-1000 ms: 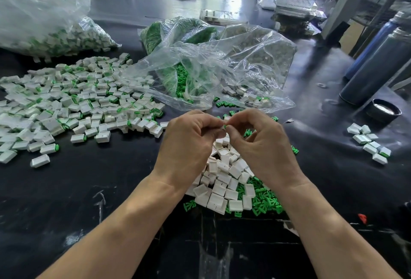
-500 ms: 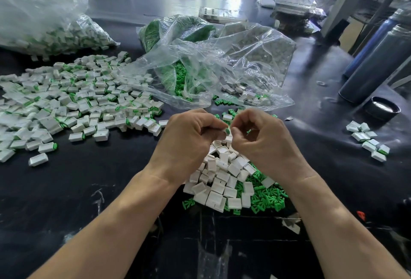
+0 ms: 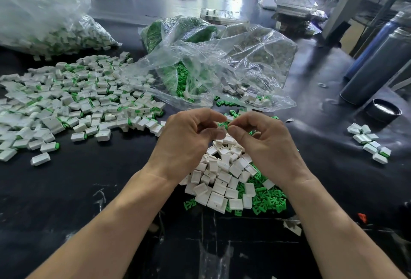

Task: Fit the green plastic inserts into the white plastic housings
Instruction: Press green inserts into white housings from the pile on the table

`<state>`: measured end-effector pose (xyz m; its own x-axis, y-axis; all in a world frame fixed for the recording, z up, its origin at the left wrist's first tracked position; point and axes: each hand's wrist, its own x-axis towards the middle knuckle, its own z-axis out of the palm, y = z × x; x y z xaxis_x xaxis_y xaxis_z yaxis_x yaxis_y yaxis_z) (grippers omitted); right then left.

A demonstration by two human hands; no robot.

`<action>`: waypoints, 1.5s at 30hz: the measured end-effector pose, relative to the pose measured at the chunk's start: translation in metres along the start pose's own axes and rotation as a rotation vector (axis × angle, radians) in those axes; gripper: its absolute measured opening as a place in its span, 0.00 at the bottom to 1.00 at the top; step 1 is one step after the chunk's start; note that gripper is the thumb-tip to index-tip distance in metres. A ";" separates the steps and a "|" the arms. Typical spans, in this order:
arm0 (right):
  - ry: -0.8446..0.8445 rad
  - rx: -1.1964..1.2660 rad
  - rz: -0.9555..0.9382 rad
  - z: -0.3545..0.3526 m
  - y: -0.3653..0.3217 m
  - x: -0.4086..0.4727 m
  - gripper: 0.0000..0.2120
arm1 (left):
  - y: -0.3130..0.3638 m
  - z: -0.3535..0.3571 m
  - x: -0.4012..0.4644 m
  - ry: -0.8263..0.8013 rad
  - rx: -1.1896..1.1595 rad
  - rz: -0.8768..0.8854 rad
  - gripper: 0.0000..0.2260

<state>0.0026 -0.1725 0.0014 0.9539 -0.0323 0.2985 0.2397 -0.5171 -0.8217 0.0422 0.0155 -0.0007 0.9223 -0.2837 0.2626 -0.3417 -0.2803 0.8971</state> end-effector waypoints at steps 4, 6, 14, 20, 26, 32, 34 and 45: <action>0.037 -0.037 0.017 0.002 -0.001 0.000 0.03 | 0.002 -0.003 0.000 0.006 0.056 0.019 0.10; 0.091 -0.036 0.055 0.001 0.000 0.000 0.02 | 0.000 -0.011 0.002 0.041 0.124 0.013 0.10; 0.223 -0.103 0.208 -0.007 0.007 0.002 0.06 | -0.022 -0.045 0.019 0.229 0.659 -0.141 0.03; 0.230 -0.202 0.251 -0.010 0.008 0.003 0.07 | -0.024 -0.041 0.021 0.253 0.855 -0.171 0.07; 0.201 -0.316 0.300 -0.015 0.008 0.004 0.07 | -0.022 -0.029 0.018 0.216 0.760 -0.052 0.07; 0.146 -0.406 0.370 -0.020 0.008 0.007 0.05 | -0.019 -0.003 0.011 -0.035 0.535 0.026 0.14; 0.143 -0.396 0.377 -0.022 0.009 0.007 0.05 | -0.020 0.001 0.010 -0.071 0.557 0.041 0.15; 0.139 -0.323 0.252 -0.007 0.000 0.003 0.05 | -0.018 0.004 0.012 -0.058 0.589 0.080 0.05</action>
<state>0.0039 -0.1789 0.0056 0.9366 -0.2955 0.1883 -0.0881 -0.7188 -0.6896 0.0591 0.0137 -0.0150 0.8840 -0.3696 0.2863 -0.4674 -0.7127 0.5231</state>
